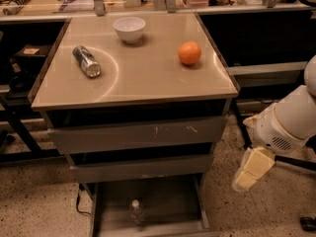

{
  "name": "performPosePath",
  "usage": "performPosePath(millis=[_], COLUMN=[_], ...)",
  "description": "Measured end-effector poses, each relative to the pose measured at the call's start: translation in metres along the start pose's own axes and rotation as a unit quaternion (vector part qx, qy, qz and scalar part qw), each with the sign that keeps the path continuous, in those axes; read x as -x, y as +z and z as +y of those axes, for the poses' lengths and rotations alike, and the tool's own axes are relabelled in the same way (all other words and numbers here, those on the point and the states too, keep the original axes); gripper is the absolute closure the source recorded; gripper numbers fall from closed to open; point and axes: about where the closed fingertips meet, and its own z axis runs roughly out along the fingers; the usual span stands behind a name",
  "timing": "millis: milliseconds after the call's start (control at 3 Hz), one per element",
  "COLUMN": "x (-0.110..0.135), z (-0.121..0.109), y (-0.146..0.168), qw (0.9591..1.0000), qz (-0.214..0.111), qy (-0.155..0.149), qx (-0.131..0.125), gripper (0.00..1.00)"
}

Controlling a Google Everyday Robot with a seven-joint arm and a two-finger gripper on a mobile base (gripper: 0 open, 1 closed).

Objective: Pick water bottle from bottom drawer and place on counter

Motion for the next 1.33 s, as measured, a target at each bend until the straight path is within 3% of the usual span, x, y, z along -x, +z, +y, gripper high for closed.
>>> performPosePath(millis=[333, 667, 1000, 1333], x=[-0.007, -0.006, -0.003, -0.003], z=[0.003, 0.0, -0.007, -0.007], y=[0.028, 0.079, 0.125, 0.126], qw=[0.9993, 0.9946, 0.9872, 0.9871], qz=[-0.032, -0.094, -0.144, -0.144], qy=[0.018, 0.037, 0.059, 0.059], qx=[0.009, 0.024, 0.036, 0.036], gripper=[0.0, 0.0, 0.0, 0.0])
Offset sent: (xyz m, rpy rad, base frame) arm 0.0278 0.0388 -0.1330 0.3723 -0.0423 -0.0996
